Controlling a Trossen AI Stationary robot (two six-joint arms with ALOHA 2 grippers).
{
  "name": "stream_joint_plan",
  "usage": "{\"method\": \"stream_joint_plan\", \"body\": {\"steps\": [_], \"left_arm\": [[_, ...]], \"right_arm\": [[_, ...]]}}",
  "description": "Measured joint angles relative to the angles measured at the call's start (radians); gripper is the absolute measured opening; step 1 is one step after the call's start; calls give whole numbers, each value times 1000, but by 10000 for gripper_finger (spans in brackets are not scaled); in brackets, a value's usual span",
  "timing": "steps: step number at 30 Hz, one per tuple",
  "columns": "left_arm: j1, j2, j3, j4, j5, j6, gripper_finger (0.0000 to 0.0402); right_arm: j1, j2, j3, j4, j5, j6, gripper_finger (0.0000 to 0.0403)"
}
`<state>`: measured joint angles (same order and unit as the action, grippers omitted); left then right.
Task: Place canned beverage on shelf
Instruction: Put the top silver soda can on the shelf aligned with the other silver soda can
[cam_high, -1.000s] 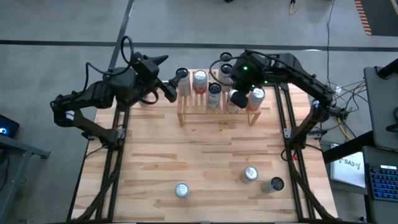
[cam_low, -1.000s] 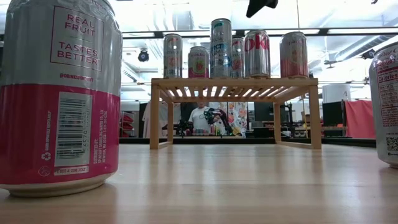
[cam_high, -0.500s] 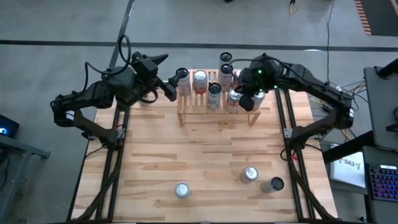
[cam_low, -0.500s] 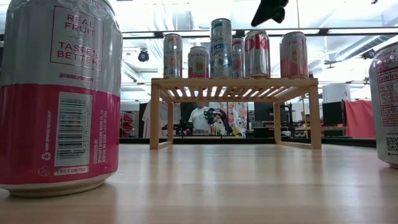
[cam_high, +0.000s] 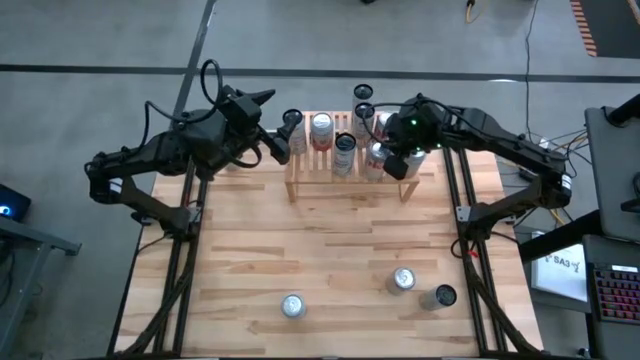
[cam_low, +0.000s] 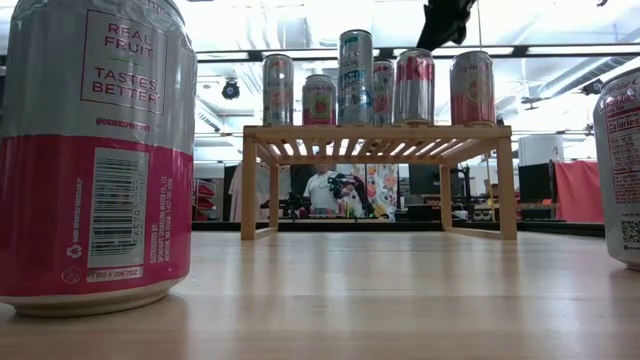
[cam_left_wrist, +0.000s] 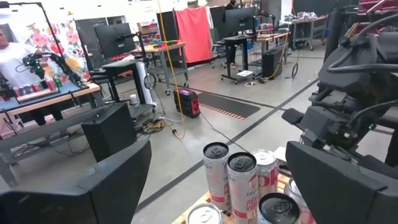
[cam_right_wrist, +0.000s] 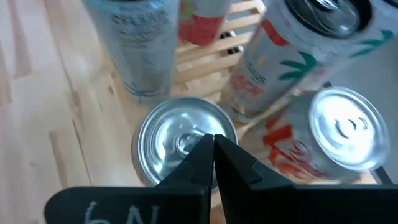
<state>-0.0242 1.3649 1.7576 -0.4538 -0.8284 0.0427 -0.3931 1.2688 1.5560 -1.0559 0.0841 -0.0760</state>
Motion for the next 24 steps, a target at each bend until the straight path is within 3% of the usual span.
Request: {"method": "stream_joint_plan", "body": {"steps": [10, 24], "left_arm": [[0, 14, 0, 1, -1, 3, 357], [0, 17, 0, 3, -3, 3, 357]], "right_arm": [[0, -11, 50, -41, 21, -1, 9], [0, 10, 60, 45, -14, 34, 9]]}}
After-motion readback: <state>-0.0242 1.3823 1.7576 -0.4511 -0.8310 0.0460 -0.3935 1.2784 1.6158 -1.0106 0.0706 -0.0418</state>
